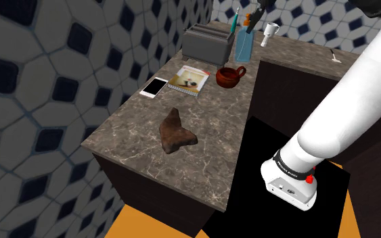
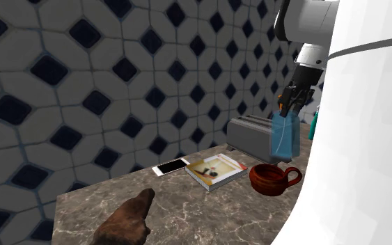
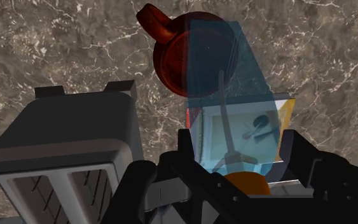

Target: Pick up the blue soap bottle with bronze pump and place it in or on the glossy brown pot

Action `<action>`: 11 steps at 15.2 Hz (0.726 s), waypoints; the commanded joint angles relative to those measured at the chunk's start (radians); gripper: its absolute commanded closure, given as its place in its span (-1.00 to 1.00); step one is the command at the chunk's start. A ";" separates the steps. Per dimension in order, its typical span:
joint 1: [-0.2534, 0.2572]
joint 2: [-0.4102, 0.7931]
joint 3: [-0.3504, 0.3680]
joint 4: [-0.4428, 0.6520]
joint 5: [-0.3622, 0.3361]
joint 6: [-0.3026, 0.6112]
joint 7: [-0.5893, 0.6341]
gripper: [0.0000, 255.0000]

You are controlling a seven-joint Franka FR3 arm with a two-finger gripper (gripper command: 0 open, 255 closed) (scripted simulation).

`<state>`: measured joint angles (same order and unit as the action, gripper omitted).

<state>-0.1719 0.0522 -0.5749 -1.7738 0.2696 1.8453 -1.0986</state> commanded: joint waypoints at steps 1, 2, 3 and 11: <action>0.000 0.006 0.000 -0.024 0.006 0.029 -0.009 1.00; 0.000 0.007 0.000 -0.036 0.008 0.041 -0.013 1.00; 0.000 0.009 0.001 -0.047 0.010 0.054 -0.016 1.00; 0.000 0.028 0.003 -0.122 0.031 0.140 -0.045 1.00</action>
<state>-0.1723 0.0788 -0.5725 -1.8900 0.2984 1.9779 -1.1413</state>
